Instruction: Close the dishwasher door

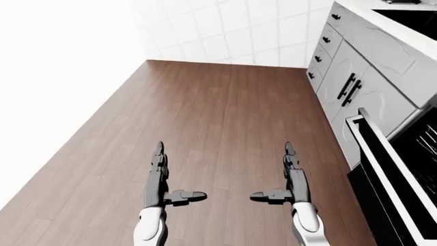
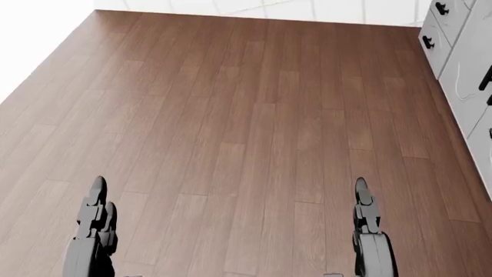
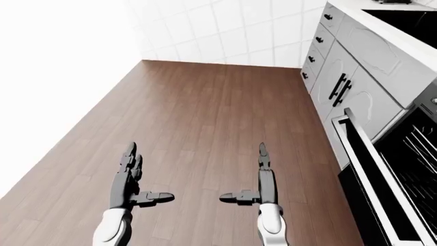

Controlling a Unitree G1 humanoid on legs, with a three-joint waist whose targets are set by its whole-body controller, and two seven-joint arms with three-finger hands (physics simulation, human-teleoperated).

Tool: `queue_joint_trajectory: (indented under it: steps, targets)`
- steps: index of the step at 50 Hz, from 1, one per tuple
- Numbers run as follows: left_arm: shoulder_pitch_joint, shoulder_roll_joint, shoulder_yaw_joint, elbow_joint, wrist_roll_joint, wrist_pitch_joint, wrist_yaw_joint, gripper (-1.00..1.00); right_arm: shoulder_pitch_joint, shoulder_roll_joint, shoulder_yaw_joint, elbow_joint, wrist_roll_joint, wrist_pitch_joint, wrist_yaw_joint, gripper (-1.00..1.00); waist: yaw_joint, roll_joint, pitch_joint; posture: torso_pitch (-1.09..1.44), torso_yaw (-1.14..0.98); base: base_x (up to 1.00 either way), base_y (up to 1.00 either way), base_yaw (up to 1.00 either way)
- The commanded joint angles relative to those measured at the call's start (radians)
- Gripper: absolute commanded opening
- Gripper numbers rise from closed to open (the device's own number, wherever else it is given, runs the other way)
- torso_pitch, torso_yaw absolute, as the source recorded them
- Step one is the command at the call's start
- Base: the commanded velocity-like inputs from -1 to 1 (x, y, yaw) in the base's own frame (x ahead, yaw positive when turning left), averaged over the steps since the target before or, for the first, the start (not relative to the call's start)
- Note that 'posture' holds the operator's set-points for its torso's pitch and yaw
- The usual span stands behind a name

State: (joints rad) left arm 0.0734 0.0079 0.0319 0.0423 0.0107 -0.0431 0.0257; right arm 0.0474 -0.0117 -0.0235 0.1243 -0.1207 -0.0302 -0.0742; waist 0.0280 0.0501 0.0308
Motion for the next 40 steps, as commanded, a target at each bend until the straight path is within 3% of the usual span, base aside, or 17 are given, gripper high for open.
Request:
queue_joint_trajectory:
  steps: [1, 6, 8, 9, 10, 12, 19, 21, 23, 24, 27, 32, 34, 36, 37, 38, 40]
  targets:
    - [-0.024, -0.004, -0.014, -0.056, 0.0, -0.037, -0.004, 1.0, -0.022, -0.01, -0.017, -0.049, 0.0, -0.039, -0.008, 1.0, -0.005, 0.007, -0.021, 0.0, 0.0, 0.0, -0.37, 0.0]
    - [-0.026, -0.004, -0.014, -0.058, 0.0, -0.033, -0.003, 1.0, -0.021, -0.012, -0.018, -0.056, 0.001, -0.034, -0.007, 1.0, -0.005, -0.041, -0.008, 0.0, 0.0, 0.0, -0.36, 0.0]
    - [-0.024, -0.004, -0.015, -0.06, 0.0, -0.033, -0.003, 1.0, -0.019, -0.011, -0.018, -0.059, 0.0, -0.034, -0.007, 1.0, -0.009, -0.102, -0.024, 0.0, 0.0, 0.0, -0.34, 0.0]
    - [-0.025, -0.004, -0.014, -0.06, 0.0, -0.032, -0.003, 1.0, -0.017, -0.011, -0.017, -0.065, 0.0, -0.029, -0.006, 1.0, -0.019, -0.159, -0.036, 0.0, 0.0, 0.0, -0.31, 0.0]
    - [-0.025, -0.004, -0.014, -0.061, 0.0, -0.031, -0.003, 1.0, -0.016, -0.011, -0.017, -0.069, -0.001, -0.027, -0.006, 1.0, -0.023, -0.096, -0.019, 0.0, 0.0, 0.0, -0.31, 0.0]
    - [-0.025, -0.004, -0.013, -0.063, -0.001, -0.029, -0.003, 1.0, -0.015, -0.011, -0.017, -0.075, -0.001, -0.023, -0.005, 1.0, -0.03, -0.104, -0.018, 0.0, 0.0, 0.0, -0.31, 0.0]
    - [-0.024, -0.004, -0.013, -0.065, -0.001, -0.03, -0.004, 1.0, -0.014, -0.01, -0.018, -0.074, -0.002, -0.027, -0.007, 1.0, -0.017, -0.029, 0.003, 0.0, 0.0, 0.0, -0.3, 0.0]
    - [-0.027, -0.003, -0.012, -0.059, -0.001, -0.031, -0.003, 1.0, -0.015, -0.01, -0.017, -0.076, -0.002, -0.024, -0.007, 1.0, -0.016, 0.0, 0.003, 0.0, 0.0, 0.0, -0.3, 0.0]
    - [-0.023, -0.004, -0.013, -0.071, -0.001, -0.026, -0.003, 1.0, -0.009, -0.009, -0.016, -0.09, -0.003, -0.019, -0.007, 1.0, -0.011, 0.056, -0.017, 0.0, 0.0, 0.0, -0.3, 0.0]
    - [-0.018, -0.004, -0.015, -0.081, -0.001, -0.022, -0.004, 1.0, -0.006, -0.009, -0.016, -0.099, -0.004, -0.015, -0.007, 1.0, 0.001, 0.004, -0.001, 0.0, 0.0, 0.0, -0.3, 0.0]
    - [-0.007, -0.005, -0.018, -0.108, 0.002, -0.012, -0.004, 1.0, -0.001, -0.008, -0.015, -0.113, -0.006, -0.009, -0.007, 1.0, -0.005, 0.018, -0.017, 0.0, 0.0, 0.0, -0.3, 0.0]
    - [-0.006, -0.006, -0.02, -0.117, 0.002, -0.007, -0.006, 1.0, -0.001, -0.007, -0.015, -0.121, -0.004, -0.006, -0.005, 1.0, -0.005, -0.035, -0.009, 0.0, 0.0, 0.0, -0.3, 0.0]
    - [-0.003, -0.007, -0.022, -0.119, 0.003, -0.008, -0.006, 1.0, 0.001, -0.007, -0.015, -0.125, -0.004, -0.003, -0.004, 1.0, -0.005, -0.075, -0.012, 0.0, 0.0, 0.0, -0.3, 0.0]
    - [-0.004, -0.007, -0.022, -0.118, 0.003, -0.007, -0.006, 1.0, 0.002, -0.006, -0.014, -0.13, -0.004, 0.0, -0.004, 1.0, -0.017, -0.16, -0.035, 0.0, 0.0, 0.0, -0.29, 0.0]
    - [-0.003, -0.007, -0.022, -0.119, 0.004, -0.007, -0.006, 1.0, 0.003, -0.005, -0.013, -0.133, -0.005, 0.002, -0.004, 1.0, -0.023, -0.097, -0.018, 0.0, 0.0, 0.0, -0.3, 0.0]
    - [-0.001, -0.007, -0.023, -0.122, 0.004, -0.006, -0.006, 1.0, 0.004, -0.005, -0.012, -0.137, -0.005, 0.005, -0.004, 1.0, -0.02, -0.111, -0.017, 0.0, 0.0, 0.0, -0.3, 0.0]
    - [0.0, -0.007, -0.024, -0.122, 0.004, -0.006, -0.006, 1.0, 0.007, -0.005, -0.011, -0.143, -0.006, 0.007, -0.004, 1.0, -0.025, -0.095, -0.017, 0.0, 0.0, 0.0, -0.3, 0.0]
